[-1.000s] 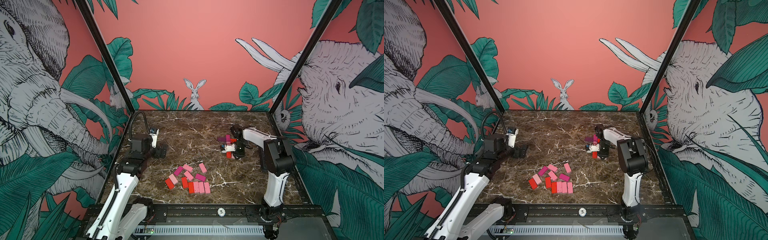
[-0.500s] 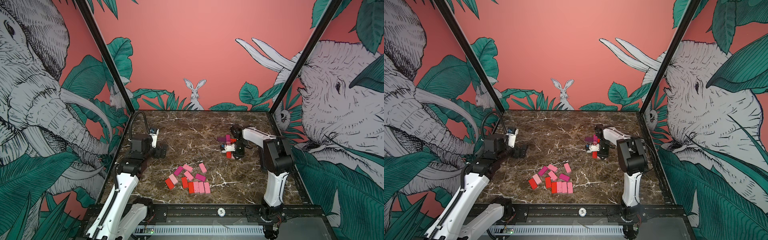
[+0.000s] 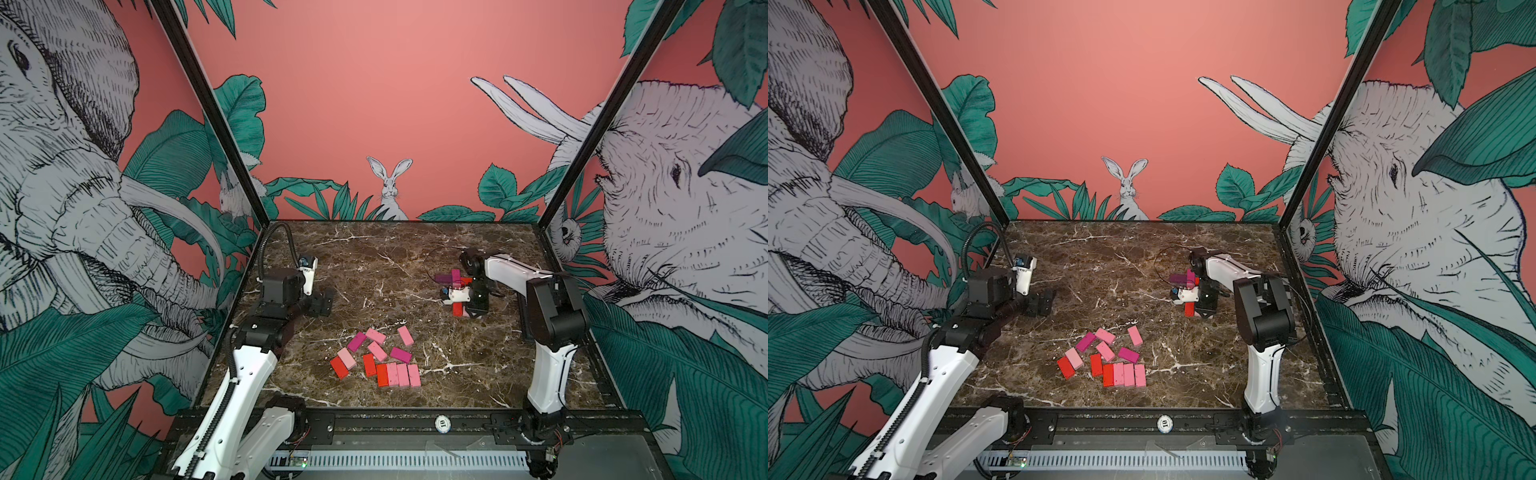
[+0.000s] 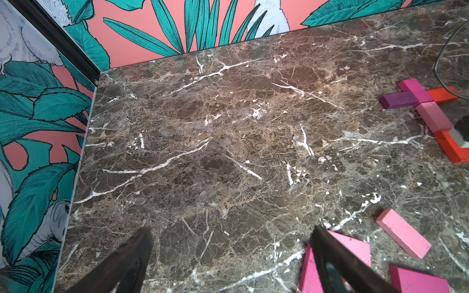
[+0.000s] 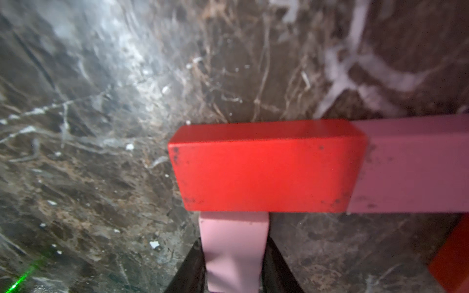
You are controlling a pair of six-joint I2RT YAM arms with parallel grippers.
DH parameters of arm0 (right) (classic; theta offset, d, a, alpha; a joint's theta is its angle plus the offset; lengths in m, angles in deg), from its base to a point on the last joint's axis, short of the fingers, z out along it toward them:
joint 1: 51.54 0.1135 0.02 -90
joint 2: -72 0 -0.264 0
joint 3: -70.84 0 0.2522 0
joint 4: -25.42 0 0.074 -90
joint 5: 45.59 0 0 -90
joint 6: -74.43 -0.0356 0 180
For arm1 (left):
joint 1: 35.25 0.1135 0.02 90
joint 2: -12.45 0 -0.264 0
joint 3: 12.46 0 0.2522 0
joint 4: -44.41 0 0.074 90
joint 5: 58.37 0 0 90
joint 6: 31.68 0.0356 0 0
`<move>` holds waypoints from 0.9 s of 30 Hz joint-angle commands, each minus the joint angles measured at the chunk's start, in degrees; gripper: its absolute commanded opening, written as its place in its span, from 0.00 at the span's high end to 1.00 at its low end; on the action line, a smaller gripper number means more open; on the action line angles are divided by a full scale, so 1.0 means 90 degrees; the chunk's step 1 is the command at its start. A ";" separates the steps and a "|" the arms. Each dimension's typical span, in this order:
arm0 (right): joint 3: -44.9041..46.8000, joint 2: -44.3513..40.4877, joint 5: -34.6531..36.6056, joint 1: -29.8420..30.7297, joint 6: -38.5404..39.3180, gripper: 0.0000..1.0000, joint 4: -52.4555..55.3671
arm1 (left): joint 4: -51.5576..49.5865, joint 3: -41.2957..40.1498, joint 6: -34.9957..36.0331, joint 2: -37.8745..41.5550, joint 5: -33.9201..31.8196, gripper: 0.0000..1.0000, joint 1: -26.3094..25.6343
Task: Assemble the letter t with building blocks
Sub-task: Assemble the building block at the center of the board.
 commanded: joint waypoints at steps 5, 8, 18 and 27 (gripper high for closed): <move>0.0035 0.0000 -0.0024 0.0073 0.0005 0.67 0.0075 | -0.0067 -0.0068 0.0011 0.0092 -0.0068 0.01 0.0002; 0.0042 -0.0012 -0.0036 0.0098 0.0028 0.70 0.0118 | -0.0067 -0.0061 0.0011 0.0079 -0.0076 0.01 0.0002; 0.0156 -0.0100 0.0101 0.0189 0.0025 0.79 0.0074 | -0.0042 -0.0061 0.0011 0.0082 -0.0057 0.01 0.0002; 0.0308 -0.0205 0.0121 0.0293 0.0055 0.78 -0.0056 | -0.0048 -0.0061 0.0038 0.0093 -0.0066 0.01 0.0002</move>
